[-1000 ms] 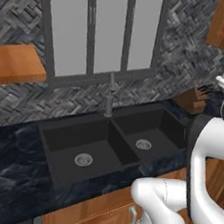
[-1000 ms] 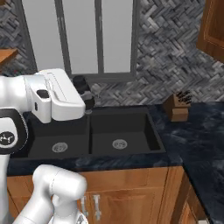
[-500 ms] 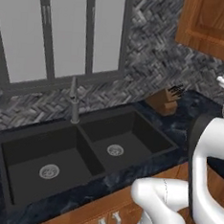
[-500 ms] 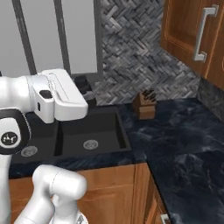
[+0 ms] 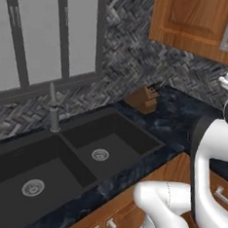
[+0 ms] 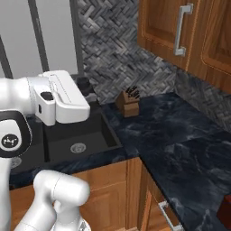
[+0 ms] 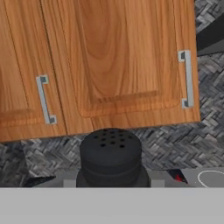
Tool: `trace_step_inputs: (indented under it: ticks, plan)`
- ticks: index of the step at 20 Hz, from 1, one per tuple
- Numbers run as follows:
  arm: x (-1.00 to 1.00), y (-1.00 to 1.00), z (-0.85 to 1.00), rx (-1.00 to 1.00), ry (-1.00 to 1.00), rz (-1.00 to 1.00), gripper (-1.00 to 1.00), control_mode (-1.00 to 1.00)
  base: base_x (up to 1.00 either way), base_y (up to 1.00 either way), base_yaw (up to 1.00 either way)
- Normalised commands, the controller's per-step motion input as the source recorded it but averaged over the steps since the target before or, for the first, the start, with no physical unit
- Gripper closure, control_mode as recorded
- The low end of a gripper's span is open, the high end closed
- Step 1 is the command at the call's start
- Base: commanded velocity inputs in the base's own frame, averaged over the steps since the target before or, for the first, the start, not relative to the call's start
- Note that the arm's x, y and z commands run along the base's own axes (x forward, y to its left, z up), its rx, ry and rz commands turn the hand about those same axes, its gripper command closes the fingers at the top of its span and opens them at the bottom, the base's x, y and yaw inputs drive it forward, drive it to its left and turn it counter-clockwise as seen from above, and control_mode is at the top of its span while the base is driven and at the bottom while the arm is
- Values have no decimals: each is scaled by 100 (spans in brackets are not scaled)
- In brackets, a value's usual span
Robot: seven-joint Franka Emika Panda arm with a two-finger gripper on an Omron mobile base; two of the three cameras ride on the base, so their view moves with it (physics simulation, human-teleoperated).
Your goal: Collect the paprika, ketchup, and shaker from the cabinet and place them next to the stove.
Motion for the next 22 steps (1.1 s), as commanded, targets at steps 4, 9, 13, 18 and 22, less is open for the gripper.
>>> trace_step_inputs:
  ticks: [4, 9, 13, 18, 22]
  plan:
    - [0, 0, 0, 0, 0, 0, 100, 100, 56, -15, -41]
    - [0, 0, 0, 0, 0, 0, 100, 100, 61, -11, -38]
    - [0, 0, 0, 0, 0, 0, 100, 100, 68, -21, -34]
    - [0, 0, 0, 0, 0, 0, 100, 100, 70, -26, -34]
    - [0, 0, 0, 0, 0, 0, 100, 100, 76, -30, -33]
